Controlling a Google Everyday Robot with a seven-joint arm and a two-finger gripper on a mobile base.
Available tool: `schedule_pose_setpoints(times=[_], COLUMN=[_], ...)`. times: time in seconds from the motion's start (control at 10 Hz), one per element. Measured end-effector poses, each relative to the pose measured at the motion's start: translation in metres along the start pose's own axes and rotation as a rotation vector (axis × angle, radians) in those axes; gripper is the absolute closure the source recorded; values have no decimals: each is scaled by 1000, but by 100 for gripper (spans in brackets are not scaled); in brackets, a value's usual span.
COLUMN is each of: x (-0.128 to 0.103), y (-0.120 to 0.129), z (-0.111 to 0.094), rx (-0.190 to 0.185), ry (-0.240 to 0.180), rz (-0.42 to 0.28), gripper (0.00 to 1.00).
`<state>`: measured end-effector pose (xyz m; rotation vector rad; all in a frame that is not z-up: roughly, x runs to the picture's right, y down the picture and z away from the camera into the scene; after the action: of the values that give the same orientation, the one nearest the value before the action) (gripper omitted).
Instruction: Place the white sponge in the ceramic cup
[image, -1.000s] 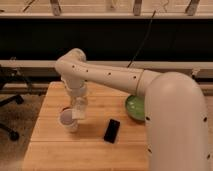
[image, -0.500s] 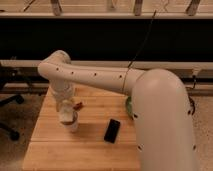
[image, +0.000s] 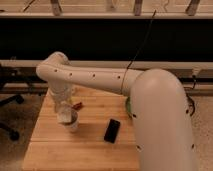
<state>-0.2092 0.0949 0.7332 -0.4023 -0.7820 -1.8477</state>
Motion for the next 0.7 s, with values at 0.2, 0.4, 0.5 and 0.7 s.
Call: schedule_pose_setpoints(times=[0.2, 0.4, 0.5, 0.7], x=[2, 3, 4, 4], y=[1, 0, 1, 2], z=[2, 1, 0, -2], rx=[3, 2, 0, -3], ry=[8, 17, 21, 31], rz=[-7, -16, -18, -21], gripper=[55, 32, 24, 20])
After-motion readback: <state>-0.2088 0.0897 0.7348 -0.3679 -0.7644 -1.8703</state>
